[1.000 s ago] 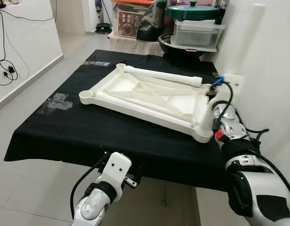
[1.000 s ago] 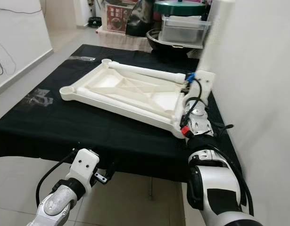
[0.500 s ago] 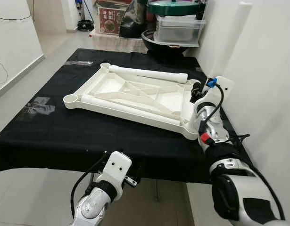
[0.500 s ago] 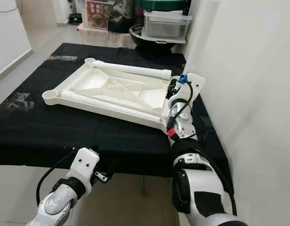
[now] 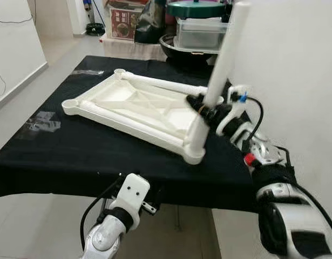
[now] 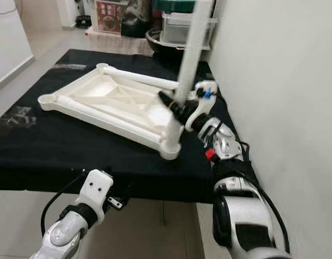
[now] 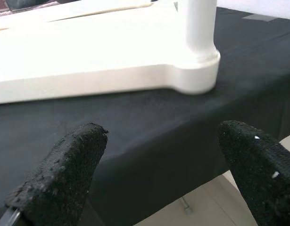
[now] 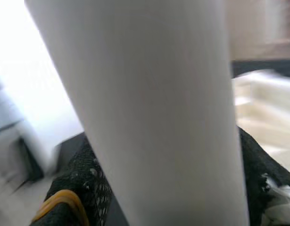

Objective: Building children table

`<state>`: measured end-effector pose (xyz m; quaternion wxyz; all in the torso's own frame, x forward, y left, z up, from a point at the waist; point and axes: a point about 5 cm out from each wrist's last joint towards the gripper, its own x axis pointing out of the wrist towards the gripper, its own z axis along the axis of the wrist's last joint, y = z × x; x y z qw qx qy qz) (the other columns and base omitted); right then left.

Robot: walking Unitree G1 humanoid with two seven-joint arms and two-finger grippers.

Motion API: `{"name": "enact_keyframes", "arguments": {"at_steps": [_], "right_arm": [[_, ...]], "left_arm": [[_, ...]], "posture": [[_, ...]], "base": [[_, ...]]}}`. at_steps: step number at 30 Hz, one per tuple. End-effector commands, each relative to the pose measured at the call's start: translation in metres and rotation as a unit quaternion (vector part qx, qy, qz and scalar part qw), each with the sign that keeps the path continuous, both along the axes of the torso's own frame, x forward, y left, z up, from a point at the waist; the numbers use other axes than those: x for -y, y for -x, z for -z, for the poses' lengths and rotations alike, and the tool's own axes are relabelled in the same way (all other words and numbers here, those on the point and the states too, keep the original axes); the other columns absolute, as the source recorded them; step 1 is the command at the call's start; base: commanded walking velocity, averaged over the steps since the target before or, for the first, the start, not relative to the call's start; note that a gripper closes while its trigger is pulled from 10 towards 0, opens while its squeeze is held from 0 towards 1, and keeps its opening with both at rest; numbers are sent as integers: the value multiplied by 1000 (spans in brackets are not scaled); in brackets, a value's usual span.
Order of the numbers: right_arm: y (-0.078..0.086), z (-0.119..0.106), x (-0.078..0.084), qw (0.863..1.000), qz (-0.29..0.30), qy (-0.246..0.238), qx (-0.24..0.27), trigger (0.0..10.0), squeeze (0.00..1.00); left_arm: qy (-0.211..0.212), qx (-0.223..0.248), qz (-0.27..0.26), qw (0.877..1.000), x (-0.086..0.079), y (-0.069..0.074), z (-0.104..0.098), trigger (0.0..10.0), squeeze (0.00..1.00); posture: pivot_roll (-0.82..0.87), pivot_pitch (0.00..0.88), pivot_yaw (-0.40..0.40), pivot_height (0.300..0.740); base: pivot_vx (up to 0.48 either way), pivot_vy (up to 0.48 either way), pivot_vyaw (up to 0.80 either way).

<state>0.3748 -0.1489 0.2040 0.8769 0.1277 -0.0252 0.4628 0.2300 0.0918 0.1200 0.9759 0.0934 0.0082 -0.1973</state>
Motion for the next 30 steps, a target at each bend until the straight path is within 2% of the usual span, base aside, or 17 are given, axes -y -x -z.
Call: {"name": "enact_keyframes", "arguments": {"at_steps": [1, 5, 6, 8, 9, 10, 11, 12, 13, 15, 20, 22, 25, 26, 27, 28, 30], "right_arm": [[6, -2, -9, 998, -62, 6, 10, 10000, 0], [17, -3, -17, 990, -140, 21, 20, 10000, 0], [17, -3, -19, 989, -145, 32, 25, 3843, 0], [17, -3, -19, 989, -145, 32, 25, 3843, 0], [13, -2, -20, 991, -121, 47, 31, 0, 0], [13, -2, -20, 991, -121, 47, 31, 0, 0], [-8, -3, -14, 996, 16, 76, 33, 0, 0], [-16, -3, -5, 994, 84, 65, 23, 0, 0], [-16, -3, -5, 994, 84, 65, 23, 0, 0], [-23, -1, 11, 983, 180, 39, -13, 0, 0], [-24, 4, 26, 966, 253, 43, -25, 0, 0], [-25, 6, 52, 920, 386, 56, -33, 0, 0], [-25, 5, 61, 899, 432, 60, -37, 0, 0], [-20, 7, 91, 813, 573, 79, -65, 0, 0], [-20, 7, 91, 813, 573, 79, -65, 0, 0], [-16, 8, 100, 777, 619, 86, -74, 0, 0], [-16, 8, 100, 777, 619, 86, -74, 0, 0]], "left_arm": [[-1, -13, -1, 1000, 1, 2, 5, 10000, 0], [-1, -14, 2, 1000, 1, 3, 5, 10000, 0], [-1, -14, 2, 1000, 2, 4, 5, 10000, 0], [-1, -14, 2, 1000, 2, 4, 5, 10000, 0], [-1, -15, 3, 1000, 2, 4, 6, 10000, 0], [-1, -15, 3, 1000, 2, 4, 6, 10000, 0], [-1, -16, 3, 1000, 2, 4, 7, 10000, 0], [-1, -16, 3, 1000, 2, 5, 7, 10000, 0], [-1, -16, 3, 1000, 2, 5, 7, 10000, 0], [-1, -17, 3, 1000, 2, 5, 8, 10000, 0], [-1, -17, 4, 1000, 1, 5, 8, 10000, 0], [-2, -18, 4, 1000, 1, 6, 8, 10000, 0], [-2, -18, 4, 1000, 1, 6, 8, 10000, 0], [-3, -19, 6, 1000, 0, 6, 9, 10000, 0], [-3, -19, 6, 1000, 0, 6, 9, 10000, 0], [-3, -19, 7, 1000, 0, 6, 9, 10000, 0], [-3, -19, 7, 1000, 0, 6, 9, 10000, 0]], "posture": [[120, 26, -126, 740], [124, 14, -127, 740], [124, 9, -127, 740], [124, 9, -127, 740], [124, 5, -130, 740], [124, 5, -130, 740], [122, 0, -130, 740], [118, 0, -128, 740], [118, 0, -128, 740], [123, 0, -129, 740], [127, 0, -127, 740], [126, 0, -124, 740], [124, 0, -122, 740], [122, 0, -118, 740], [122, 0, -118, 740], [122, 0, -118, 740], [122, 0, -118, 740]], "base": [[0, 0, 0], [0, 0, 0], [0, 0, 0], [0, 0, 0], [0, 0, 0], [0, 0, 0], [0, 0, 0], [0, 0, 0], [0, 0, 0], [0, 0, 0], [0, 0, 0], [0, 0, 0], [0, 0, 0], [0, 0, 0], [0, 0, 0], [0, 0, 0], [0, 0, 0]]}}
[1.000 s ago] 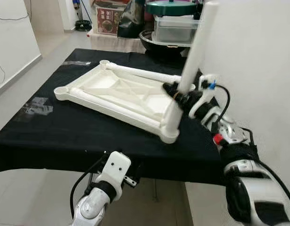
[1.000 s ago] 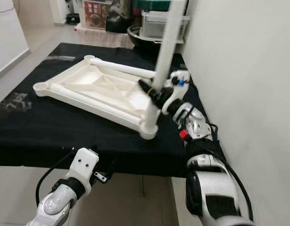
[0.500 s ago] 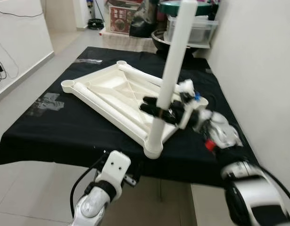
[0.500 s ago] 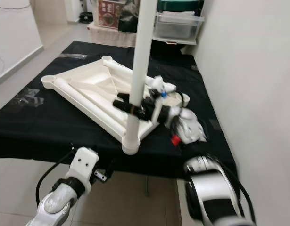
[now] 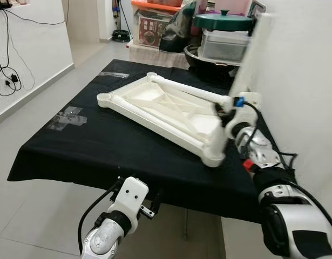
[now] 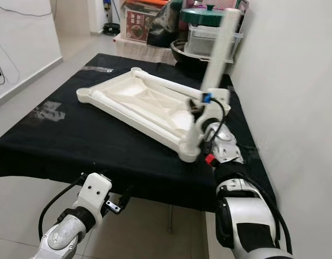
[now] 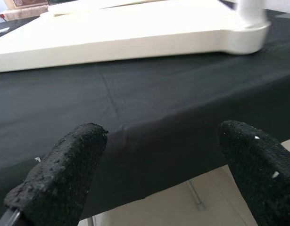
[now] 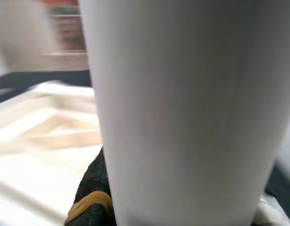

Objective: Building children table

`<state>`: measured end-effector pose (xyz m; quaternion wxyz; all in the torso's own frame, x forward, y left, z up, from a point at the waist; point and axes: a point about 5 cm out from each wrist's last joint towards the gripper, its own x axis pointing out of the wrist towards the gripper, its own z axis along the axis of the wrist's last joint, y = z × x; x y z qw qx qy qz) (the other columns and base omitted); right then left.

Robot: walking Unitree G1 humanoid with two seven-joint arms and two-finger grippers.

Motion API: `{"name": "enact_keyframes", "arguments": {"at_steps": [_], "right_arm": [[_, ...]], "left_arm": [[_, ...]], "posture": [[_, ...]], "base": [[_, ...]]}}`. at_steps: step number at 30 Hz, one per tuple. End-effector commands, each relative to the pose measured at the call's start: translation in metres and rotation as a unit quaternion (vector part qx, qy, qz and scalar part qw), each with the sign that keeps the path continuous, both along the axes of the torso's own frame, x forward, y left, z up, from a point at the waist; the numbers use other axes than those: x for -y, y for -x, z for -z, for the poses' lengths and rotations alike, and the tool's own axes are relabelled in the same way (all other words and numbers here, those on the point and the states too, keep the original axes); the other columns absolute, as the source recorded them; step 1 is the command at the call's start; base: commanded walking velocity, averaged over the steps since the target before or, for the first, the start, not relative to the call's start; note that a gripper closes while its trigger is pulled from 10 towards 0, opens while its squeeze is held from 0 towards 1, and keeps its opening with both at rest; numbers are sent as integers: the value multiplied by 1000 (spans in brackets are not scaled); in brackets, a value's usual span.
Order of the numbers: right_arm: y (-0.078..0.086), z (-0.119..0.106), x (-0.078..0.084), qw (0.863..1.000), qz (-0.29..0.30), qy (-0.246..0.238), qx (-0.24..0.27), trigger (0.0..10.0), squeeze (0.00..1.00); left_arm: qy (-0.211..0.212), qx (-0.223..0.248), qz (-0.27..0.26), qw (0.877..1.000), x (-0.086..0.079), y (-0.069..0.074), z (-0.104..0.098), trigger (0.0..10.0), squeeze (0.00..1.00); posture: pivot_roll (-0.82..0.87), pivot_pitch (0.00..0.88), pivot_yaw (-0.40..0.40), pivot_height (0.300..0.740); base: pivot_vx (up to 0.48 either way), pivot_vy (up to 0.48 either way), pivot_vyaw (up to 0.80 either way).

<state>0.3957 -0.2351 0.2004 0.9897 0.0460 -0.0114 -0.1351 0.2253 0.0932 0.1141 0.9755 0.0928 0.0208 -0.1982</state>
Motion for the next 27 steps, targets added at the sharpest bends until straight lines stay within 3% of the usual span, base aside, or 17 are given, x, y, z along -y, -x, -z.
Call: {"name": "enact_keyframes", "arguments": {"at_steps": [1, 6, 7, 8, 9, 10, 12, 14, 15, 18, 19, 20, 21, 22, 24, 26, 27], "right_arm": [[11, 10, 21, 991, 130, -9, -39, 0, 0], [12, 14, 18, 984, 168, -20, -48, 0, 0], [9, 15, 8, 985, 164, -43, -45, 4392, 0], [9, 15, 8, 985, 164, -43, -45, 4392, 0], [3, 8, -8, 990, 125, -57, -12, 10000, 1000], [3, 8, -8, 990, 125, -57, -12, 10000, 1000], [-5, -8, -30, 996, 61, -55, 46, 10000, 1000], [-5, -8, -30, 996, 61, -55, 46, 10000, 1000], [-9, -19, -40, 994, -15, -65, 90, 10000, 0], [-10, -23, -44, 992, -37, -68, 102, 10000, 0], [-11, -24, -47, 988, -74, -80, 108, 10000, 0], [-11, -24, -47, 988, -74, -80, 108, 10000, 0], [-11, -26, -48, 981, -137, -74, 115, 10000, 0], [-11, -26, -48, 981, -137, -74, 115, 10000, 0], [-9, -25, -49, 963, -238, -70, 103, 10000, 0], [-8, -24, -49, 956, -268, -69, 97, 10000, 0], [-6, -22, -51, 941, -316, -78, 94, 10000, 0]], "left_arm": [[-2, -7, 8, 1000, 1, 1, 3, 10000, 0], [-3, -7, 7, 1000, 1, 1, 3, 10000, 0], [-3, -7, 6, 1000, 1, 1, 3, 10000, 0], [-3, -7, 6, 1000, 1, 1, 3, 10000, 0], [-3, -6, 6, 1000, 1, 1, 2, 10000, 0], [-3, -6, 6, 1000, 1, 1, 2, 10000, 0], [-2, -6, 7, 1000, 1, 1, 2, 10000, 0], [-2, -6, 7, 1000, 1, 1, 2, 10000, 0], [-2, -6, 6, 1000, 2, 1, 2, 10000, 0], [-2, -6, 6, 1000, 2, 1, 1, 10000, 0], [-2, -6, 6, 1000, 2, 1, 1, 10000, 0], [-2, -6, 6, 1000, 2, 1, 1, 10000, 0], [-2, -7, 7, 1000, 2, 1, 2, 10000, 0], [-2, -7, 7, 1000, 2, 1, 2, 10000, 0], [-1, -7, 7, 1000, 2, 1, 1, 10000, 0], [-1, -7, 7, 1000, 2, 1, 1, 10000, 0], [-1, -6, 7, 1000, 3, 1, 1, 10000, 0]], "posture": [[124, 0, -117, 740], [131, 0, -119, 740], [129, 0, -118, 740], [129, 0, -118, 740], [130, 0, -121, 740], [130, 0, -121, 740], [128, 0, -121, 740], [128, 0, -121, 740], [130, 0, -122, 740], [130, 0, -122, 740], [129, 0, -121, 740], [129, 0, -121, 740], [130, 0, -120, 740], [130, 0, -120, 740], [131, 0, -122, 740], [130, 0, -123, 740], [129, 0, -124, 740]], "base": [[0, 0, 0], [0, 0, 0], [0, 0, 0], [0, 0, 0], [0, 0, 0], [0, 0, 0], [0, 0, 0], [0, 0, 0], [0, 0, 0], [0, 0, 0], [0, 0, 0], [0, 0, 0], [0, 0, 0], [0, 0, 0], [0, 0, 0], [0, 0, 0], [0, 0, 0]]}}
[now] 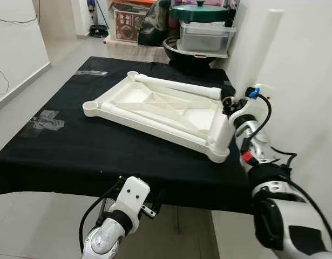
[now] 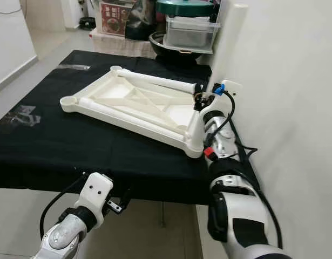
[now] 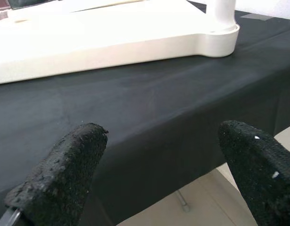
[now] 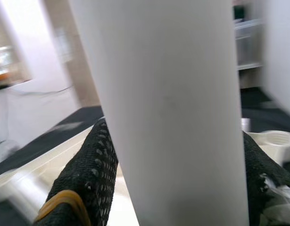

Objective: Building children table

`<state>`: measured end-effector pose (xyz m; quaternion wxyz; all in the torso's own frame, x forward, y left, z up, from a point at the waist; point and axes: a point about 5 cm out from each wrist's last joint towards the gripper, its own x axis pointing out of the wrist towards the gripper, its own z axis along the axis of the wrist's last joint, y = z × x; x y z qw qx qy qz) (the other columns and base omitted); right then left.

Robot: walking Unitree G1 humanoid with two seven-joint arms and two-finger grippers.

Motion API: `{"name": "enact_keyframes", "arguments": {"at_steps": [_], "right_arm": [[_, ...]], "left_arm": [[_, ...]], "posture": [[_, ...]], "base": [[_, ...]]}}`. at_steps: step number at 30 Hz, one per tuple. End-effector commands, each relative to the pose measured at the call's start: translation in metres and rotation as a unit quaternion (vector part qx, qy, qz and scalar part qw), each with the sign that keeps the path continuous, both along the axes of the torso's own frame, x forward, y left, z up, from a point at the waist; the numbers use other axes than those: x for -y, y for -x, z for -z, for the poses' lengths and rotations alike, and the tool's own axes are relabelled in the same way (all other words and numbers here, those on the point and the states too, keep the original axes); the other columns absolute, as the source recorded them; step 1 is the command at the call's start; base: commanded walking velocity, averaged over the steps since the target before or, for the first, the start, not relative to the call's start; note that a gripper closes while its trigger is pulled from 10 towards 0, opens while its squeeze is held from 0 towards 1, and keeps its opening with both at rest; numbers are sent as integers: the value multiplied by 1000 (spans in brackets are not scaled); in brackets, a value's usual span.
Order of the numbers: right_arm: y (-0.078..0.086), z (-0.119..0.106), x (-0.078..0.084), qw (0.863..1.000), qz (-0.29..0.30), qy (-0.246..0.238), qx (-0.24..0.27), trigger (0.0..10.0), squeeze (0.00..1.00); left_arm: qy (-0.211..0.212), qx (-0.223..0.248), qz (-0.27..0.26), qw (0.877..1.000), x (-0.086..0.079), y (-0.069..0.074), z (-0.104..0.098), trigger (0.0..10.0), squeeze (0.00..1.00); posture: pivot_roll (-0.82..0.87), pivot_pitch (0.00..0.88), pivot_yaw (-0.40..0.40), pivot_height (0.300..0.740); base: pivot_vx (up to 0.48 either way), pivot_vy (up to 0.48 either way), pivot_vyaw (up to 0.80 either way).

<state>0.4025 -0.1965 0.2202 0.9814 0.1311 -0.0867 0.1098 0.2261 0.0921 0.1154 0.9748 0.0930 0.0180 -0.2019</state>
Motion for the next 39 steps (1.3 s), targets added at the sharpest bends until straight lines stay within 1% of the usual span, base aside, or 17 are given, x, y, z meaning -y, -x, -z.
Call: {"name": "enact_keyframes", "arguments": {"at_steps": [1, 5, 8, 9, 12, 16, 17, 21, 22, 23, 26, 29, 31, 34, 36, 37, 39], "right_arm": [[1, -2, -12, 997, -81, 1, 3, 10000, 0], [7, 1, -19, 984, -178, 12, 10, 10000, 0], [36, 17, -38, 910, -411, 51, 12, 10000, 0], [36, 17, -38, 910, -411, 51, 12, 10000, 0], [50, 17, -58, 865, -499, 49, 21, 10000, 0], [51, 16, -71, 853, -518, 52, 24, 10000, 0], [48, 17, -78, 858, -509, 62, 27, 1608, 0], [46, 17, -82, 860, -505, 69, 29, 1608, 0], [43, 17, -85, 869, -488, 75, 34, 0, 0], [43, 17, -85, 869, -488, 75, 34, 0, 0], [32, 17, -79, 912, -402, 84, 17, 0, 0], [32, 17, -77, 918, -387, 87, 17, 0, 0], [23, 18, -67, 946, -312, 87, -2, 0, 0], [19, 18, -62, 957, -276, 86, -10, 0, 0], [5, 17, -31, 992, -79, 89, -44, 0, 0], [5, 17, -31, 992, -79, 89, -44, 0, 0], [1, 20, 4, 983, 128, 95, -87, 0, 0]], "left_arm": [[-1, -9, 3, 1000, 2, 2, 2, 10000, 0], [-1, -8, 4, 1000, 2, 2, 2, 10000, 0], [-1, -8, 3, 1000, 2, 2, 2, 10000, 0], [-1, -8, 3, 1000, 2, 2, 2, 10000, 0], [-1, -8, 3, 1000, 1, 2, 2, 10000, 0], [-1, -9, 3, 1000, 1, 2, 2, 10000, 0], [-2, -9, 3, 1000, 1, 2, 2, 10000, 0], [-2, -9, 3, 1000, 1, 2, 3, 10000, 0], [-2, -9, 3, 1000, 1, 2, 3, 10000, 0], [-2, -9, 3, 1000, 1, 2, 3, 10000, 0], [-2, -9, 3, 1000, 2, 2, 3, 10000, 0], [-1, -9, 3, 1000, 2, 2, 3, 10000, 0], [-1, -10, 3, 1000, 2, 2, 3, 10000, 0], [0, -10, 3, 1000, 2, 2, 3, 10000, 0], [0, -10, 4, 1000, 2, 2, 4, 10000, 0], [0, -10, 4, 1000, 2, 2, 4, 10000, 0], [0, -11, 5, 1000, 2, 1, 4, 10000, 0]], "posture": [[129, 0, -124, 740], [130, 0, -124, 740], [134, 0, -126, 740], [134, 0, -126, 740], [133, 0, -125, 740], [134, 1, -121, 740], [134, 0, -121, 740], [135, 0, -122, 740], [135, 1, -123, 740], [135, 1, -123, 740], [134, 0, -125, 740], [134, 0, -125, 740], [130, 0, -125, 740], [130, 0, -125, 740], [124, 0, -123, 740], [124, 0, -123, 740], [122, 0, -119, 740]], "base": [[0, 0, 0], [0, 0, 0], [0, 0, 0], [0, 0, 0], [0, 0, 0], [0, 0, 0], [0, 0, 0], [0, 0, 0], [0, 0, 0], [0, 0, 0], [0, 0, 0], [0, 0, 0], [0, 0, 0], [0, 0, 0], [0, 0, 0], [0, 0, 0], [0, 0, 0]]}}
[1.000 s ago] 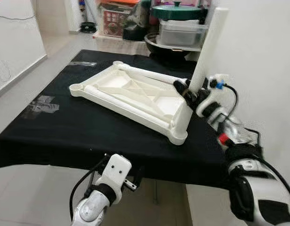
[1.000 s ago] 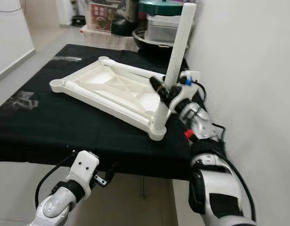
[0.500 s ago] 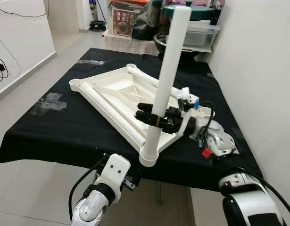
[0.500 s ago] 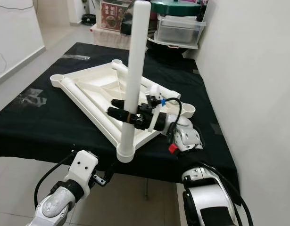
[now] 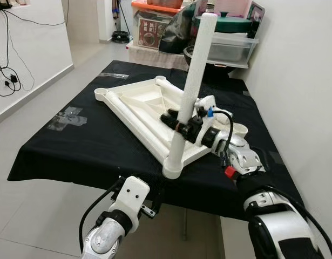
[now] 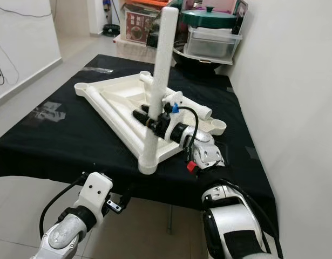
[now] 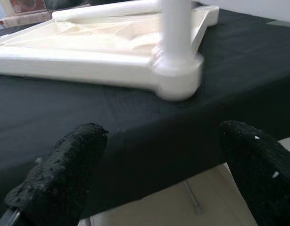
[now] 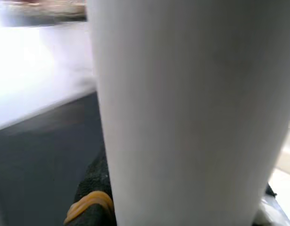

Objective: Building children table

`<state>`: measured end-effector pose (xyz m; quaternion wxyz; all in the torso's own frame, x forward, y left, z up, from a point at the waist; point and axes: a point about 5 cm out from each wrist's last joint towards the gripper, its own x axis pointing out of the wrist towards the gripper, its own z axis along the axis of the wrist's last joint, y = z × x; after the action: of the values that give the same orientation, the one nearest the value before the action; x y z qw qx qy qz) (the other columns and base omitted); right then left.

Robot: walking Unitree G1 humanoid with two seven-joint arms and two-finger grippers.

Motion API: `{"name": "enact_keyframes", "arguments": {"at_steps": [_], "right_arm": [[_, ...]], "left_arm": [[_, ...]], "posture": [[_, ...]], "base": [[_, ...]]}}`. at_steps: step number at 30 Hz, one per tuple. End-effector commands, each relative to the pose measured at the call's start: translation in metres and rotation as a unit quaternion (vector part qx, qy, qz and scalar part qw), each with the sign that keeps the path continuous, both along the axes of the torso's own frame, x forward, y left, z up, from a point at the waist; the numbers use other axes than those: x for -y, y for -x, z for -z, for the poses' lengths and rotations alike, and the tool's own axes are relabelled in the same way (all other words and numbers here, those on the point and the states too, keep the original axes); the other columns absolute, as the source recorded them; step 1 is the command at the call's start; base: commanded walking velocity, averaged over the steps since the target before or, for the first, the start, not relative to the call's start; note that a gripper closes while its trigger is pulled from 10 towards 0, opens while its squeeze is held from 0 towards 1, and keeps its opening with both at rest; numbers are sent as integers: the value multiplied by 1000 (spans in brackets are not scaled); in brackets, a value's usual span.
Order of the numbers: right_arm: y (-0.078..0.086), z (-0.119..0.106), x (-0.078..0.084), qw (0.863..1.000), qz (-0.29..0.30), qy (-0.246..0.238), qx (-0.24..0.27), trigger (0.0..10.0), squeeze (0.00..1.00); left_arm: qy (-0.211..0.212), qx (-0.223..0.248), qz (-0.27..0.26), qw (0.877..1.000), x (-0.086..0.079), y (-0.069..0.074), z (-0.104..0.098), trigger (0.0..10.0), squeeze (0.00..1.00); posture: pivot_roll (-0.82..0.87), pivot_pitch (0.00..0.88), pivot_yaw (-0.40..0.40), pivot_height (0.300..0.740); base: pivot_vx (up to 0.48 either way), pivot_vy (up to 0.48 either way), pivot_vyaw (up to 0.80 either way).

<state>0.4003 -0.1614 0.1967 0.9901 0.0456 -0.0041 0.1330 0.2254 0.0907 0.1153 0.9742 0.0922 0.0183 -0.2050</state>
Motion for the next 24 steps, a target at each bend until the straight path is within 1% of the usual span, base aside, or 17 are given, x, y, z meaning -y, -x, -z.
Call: {"name": "enact_keyframes", "arguments": {"at_steps": [1, 3, 4, 5, 7, 9, 10, 11, 12, 13, 14, 17, 18, 20, 23, 24], "right_arm": [[0, -2, 49, 977, 210, 15, -11, 0, 0], [0, -2, 49, 977, 210, 15, -11, 0, 0], [2, 0, 54, 969, 248, 7, -18, 0, 0], [2, 0, 54, 969, 248, 7, -18, 0, 0], [5, 5, 54, 953, 300, 5, -30, 0, 0], [5, 5, 54, 953, 300, 5, -30, 0, 0], [6, 7, 53, 947, 319, 7, -37, 0, 0], [6, 7, 53, 947, 319, 7, -37, 0, 0], [5, 9, 51, 943, 330, 7, -44, 2471, 0], [5, 9, 51, 943, 330, 7, -44, 2471, 0], [4, 9, 50, 942, 332, 9, -45, 10000, 0], [3, 8, 52, 942, 334, 7, -45, 10000, 0], [3, 6, 52, 940, 338, 12, -39, 10000, 1000], [2, 5, 53, 940, 340, 12, -35, 10000, 1000], [4, 8, 55, 932, 360, 16, -33, 10000, 1000], [5, 8, 55, 931, 364, 16, -34, 10000, 871]], "left_arm": [[-1, -10, 2, 1000, 0, 1, 4, 10000, 0], [-1, -10, 2, 1000, 0, 1, 4, 10000, 0], [-1, -10, 3, 1000, 1, 1, 4, 10000, 0], [-1, -10, 3, 1000, 1, 1, 4, 10000, 0], [-1, -10, 2, 1000, 1, 1, 4, 10000, 0], [-1, -10, 2, 1000, 1, 1, 4, 10000, 0], [-2, -9, 2, 1000, 1, 1, 4, 10000, 0], [-2, -9, 2, 1000, 1, 1, 4, 10000, 0], [-2, -9, 1, 1000, 1, 1, 4, 10000, 0], [-2, -9, 1, 1000, 1, 1, 4, 10000, 0], [-2, -8, 1, 1000, 1, 1, 4, 10000, 0], [-1, -8, 0, 1000, 1, 1, 4, 10000, 0], [-1, -8, 0, 1000, 1, 1, 4, 10000, 0], [-1, -9, 0, 1000, 1, 1, 4, 10000, 0], [0, -8, 0, 1000, 1, 0, 3, 10000, 0], [0, -8, 0, 1000, 1, 0, 3, 10000, 0]], "posture": [[122, 0, -119, 740], [122, 0, -119, 740], [125, 0, -121, 740], [125, 0, -121, 740], [125, 0, -122, 740], [125, 0, -122, 740], [127, 0, -125, 740], [127, 0, -125, 740], [128, 0, -125, 740], [128, 0, -125, 740], [127, 0, -127, 740], [128, 0, -127, 740], [124, 0, -125, 740], [124, 0, -126, 740], [124, 0, -126, 740], [124, 0, -126, 740]], "base": [[0, 0, 0], [0, 0, 0], [0, 0, 0], [0, 0, 0], [0, 0, 0], [0, 0, 0], [0, 0, 0], [0, 0, 0], [0, 0, 0], [0, 0, 0], [0, 0, 0], [0, 0, 0], [0, 0, 0], [0, 0, 0], [0, 0, 0], [0, 0, 0]]}}
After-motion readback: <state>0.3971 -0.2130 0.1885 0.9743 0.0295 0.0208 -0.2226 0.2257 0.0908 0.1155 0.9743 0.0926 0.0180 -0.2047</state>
